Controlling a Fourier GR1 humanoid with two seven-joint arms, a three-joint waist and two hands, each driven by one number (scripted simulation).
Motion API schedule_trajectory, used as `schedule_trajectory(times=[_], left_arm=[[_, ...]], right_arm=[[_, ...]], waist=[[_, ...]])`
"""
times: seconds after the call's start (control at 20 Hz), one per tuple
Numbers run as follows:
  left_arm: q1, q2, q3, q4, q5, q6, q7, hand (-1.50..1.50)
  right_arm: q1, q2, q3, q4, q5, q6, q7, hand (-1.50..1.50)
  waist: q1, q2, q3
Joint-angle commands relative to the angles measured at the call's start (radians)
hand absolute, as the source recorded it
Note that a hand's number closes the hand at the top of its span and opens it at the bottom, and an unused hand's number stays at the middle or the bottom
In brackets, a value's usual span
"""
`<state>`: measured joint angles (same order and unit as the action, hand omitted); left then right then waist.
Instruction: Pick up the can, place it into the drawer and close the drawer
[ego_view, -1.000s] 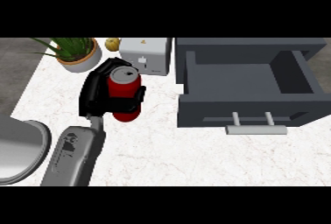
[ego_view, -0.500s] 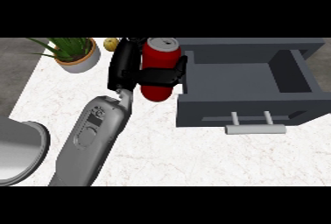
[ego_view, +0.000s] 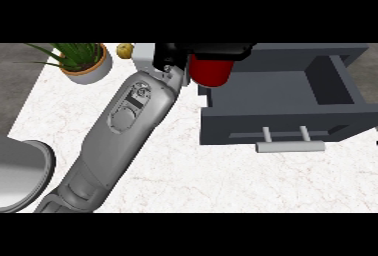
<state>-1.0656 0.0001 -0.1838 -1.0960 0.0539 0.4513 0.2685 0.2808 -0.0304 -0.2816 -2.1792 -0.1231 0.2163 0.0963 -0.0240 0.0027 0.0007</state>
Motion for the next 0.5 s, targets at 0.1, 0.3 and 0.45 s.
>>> schedule_trajectory(times=[0.1, 0.3, 0.45], left_arm=[[-0.174, 0.0, -0.044, 0.16, 0.039, 0.078, 0.005, 1.5], [-0.284, 0.0, -0.002, 0.288, 0.097, 0.051, 0.0, 1.5], [-0.306, 0.0, -0.1, 0.334, 0.16, 0.119, -0.036, 1.5]], right_arm=[[0.048, 0.029, 0.058, -0.025, 0.065, -0.013, -0.033, -1.5], [0.031, 0.015, -0.002, -0.074, -0.014, -0.014, 0.036, -1.5], [-0.018, 0.008, 0.011, -0.012, 0.0, -0.008, 0.02, -1.5]], waist=[[-0.004, 0.0, 0.0], [-0.014, 0.002, 0.0], [-0.019, 0.004, 0.001]])
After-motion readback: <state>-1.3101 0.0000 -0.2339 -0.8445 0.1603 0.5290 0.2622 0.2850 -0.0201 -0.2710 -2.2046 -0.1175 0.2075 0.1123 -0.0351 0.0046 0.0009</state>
